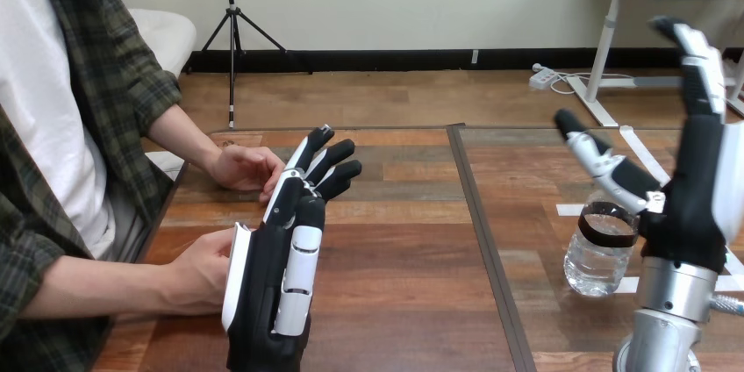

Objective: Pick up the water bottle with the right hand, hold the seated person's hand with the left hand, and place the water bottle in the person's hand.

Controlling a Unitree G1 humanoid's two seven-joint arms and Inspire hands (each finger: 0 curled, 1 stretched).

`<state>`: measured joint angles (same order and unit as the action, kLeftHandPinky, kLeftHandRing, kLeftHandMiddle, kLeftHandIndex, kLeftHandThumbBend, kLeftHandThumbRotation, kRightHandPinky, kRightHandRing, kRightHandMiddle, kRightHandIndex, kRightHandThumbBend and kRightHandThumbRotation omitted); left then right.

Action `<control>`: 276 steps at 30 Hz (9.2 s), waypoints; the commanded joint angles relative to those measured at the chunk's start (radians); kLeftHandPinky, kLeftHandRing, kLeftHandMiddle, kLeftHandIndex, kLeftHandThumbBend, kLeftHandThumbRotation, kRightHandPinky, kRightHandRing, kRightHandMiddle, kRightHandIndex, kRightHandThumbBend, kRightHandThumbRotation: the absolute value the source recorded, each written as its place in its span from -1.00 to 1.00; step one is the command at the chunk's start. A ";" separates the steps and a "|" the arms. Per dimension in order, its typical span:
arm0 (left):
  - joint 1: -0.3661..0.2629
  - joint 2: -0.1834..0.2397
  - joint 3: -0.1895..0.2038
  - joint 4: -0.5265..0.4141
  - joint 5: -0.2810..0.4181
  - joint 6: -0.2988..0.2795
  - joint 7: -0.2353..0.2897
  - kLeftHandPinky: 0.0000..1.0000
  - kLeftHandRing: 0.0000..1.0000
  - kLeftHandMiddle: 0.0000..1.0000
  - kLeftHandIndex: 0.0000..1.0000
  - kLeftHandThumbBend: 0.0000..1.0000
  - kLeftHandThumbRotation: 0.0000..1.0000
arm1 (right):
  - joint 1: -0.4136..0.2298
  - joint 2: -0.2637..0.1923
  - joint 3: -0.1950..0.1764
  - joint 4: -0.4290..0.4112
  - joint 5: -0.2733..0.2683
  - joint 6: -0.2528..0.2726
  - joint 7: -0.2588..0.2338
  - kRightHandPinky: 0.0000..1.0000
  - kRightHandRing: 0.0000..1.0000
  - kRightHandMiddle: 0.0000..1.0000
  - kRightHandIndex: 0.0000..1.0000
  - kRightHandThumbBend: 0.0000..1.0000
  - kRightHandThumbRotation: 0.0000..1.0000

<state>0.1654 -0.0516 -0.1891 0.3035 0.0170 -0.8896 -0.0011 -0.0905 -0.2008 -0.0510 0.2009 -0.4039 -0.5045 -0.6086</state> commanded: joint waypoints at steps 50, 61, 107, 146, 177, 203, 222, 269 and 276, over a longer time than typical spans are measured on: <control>-0.049 -0.036 0.003 -0.005 -0.013 -0.011 -0.006 0.66 0.63 0.71 0.82 0.01 1.00 | -0.123 0.098 -0.114 0.210 0.351 -0.058 0.216 0.96 0.92 0.88 0.83 0.32 -0.73; -0.048 -0.036 0.003 -0.004 -0.014 -0.014 -0.006 0.66 0.62 0.71 0.82 0.01 1.00 | -0.134 0.084 -0.116 0.267 0.348 -0.075 0.256 0.94 0.92 0.88 0.84 0.31 -0.75; -0.036 -0.047 -0.002 -0.005 -0.009 -0.015 0.003 0.65 0.61 0.70 0.82 0.09 1.00 | -0.113 -0.004 -0.065 0.197 0.101 0.204 0.245 0.53 0.70 0.73 0.73 0.52 -0.90; -0.035 -0.047 -0.003 -0.007 -0.008 -0.015 0.008 0.60 0.59 0.69 0.82 0.14 1.00 | -0.095 -0.025 -0.045 0.147 0.041 0.297 0.245 0.68 0.82 0.82 0.74 0.50 -0.96; -0.033 -0.047 -0.002 -0.011 -0.007 -0.013 0.015 0.59 0.59 0.69 0.82 0.18 1.00 | -0.104 -0.029 -0.033 0.180 0.055 0.331 0.281 0.63 0.77 0.79 0.76 0.49 -1.00; -0.035 -0.042 0.001 -0.009 -0.005 -0.016 0.015 0.59 0.58 0.69 0.82 0.19 1.00 | -0.136 -0.009 -0.052 0.304 0.159 0.245 0.278 0.56 0.72 0.77 0.77 0.45 -1.00; -0.038 -0.043 0.002 -0.009 -0.016 -0.011 0.011 0.61 0.57 0.67 0.82 0.21 1.00 | -0.161 0.004 -0.043 0.383 0.205 0.200 0.275 0.68 0.74 0.77 0.78 0.40 -1.00; -0.029 -0.044 0.004 -0.011 -0.008 -0.013 0.025 0.58 0.56 0.66 0.80 0.22 1.00 | -0.307 0.052 -0.057 0.650 0.255 0.061 0.176 0.08 0.14 0.21 0.24 0.43 -1.00; -0.031 -0.044 0.005 -0.008 -0.009 -0.019 0.025 0.58 0.56 0.66 0.80 0.20 1.00 | -0.322 0.051 -0.054 0.675 0.251 0.045 0.154 -0.11 -0.03 0.07 0.12 0.41 -1.00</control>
<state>0.1664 -0.0520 -0.1853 0.3066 0.0074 -0.8905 0.0214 -0.3121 -0.1516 -0.0955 0.8672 -0.1559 -0.4199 -0.4314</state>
